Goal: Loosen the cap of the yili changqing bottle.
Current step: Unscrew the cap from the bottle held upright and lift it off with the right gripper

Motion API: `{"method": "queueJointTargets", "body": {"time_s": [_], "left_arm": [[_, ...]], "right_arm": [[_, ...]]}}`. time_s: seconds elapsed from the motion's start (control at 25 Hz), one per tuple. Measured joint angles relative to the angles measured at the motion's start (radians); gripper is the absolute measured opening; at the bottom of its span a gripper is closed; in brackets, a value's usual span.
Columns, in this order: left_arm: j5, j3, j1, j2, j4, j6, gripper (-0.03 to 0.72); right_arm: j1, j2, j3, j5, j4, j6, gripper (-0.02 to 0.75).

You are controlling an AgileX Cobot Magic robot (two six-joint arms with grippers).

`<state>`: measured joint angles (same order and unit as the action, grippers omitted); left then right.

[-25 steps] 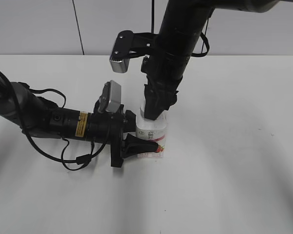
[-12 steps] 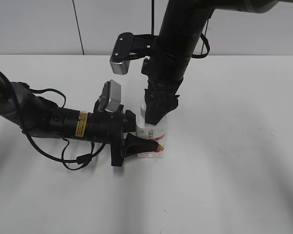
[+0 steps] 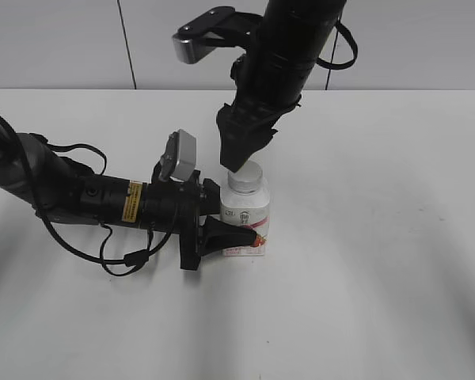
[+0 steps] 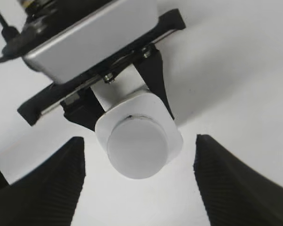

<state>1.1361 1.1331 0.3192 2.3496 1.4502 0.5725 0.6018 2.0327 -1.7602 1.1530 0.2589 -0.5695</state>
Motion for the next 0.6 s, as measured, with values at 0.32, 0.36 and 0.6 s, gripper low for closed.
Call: {"method": "queueJointTargets", "body": {"time_s": [0.32, 0.36, 0.6], "left_arm": [[0.001, 0.000, 0.000, 0.000, 0.003, 0.005, 0.382], [0.001, 0.000, 0.000, 0.000, 0.003, 0.007, 0.382], [0.001, 0.000, 0.000, 0.000, 0.003, 0.013, 0.382]], "right_arm": [[0.000, 0.000, 0.000, 0.005, -0.011, 0.513, 0.563], [0.000, 0.000, 0.000, 0.005, -0.014, 0.559, 0.563], [0.000, 0.005, 0.000, 0.006, -0.018, 0.743, 0.563]]}}
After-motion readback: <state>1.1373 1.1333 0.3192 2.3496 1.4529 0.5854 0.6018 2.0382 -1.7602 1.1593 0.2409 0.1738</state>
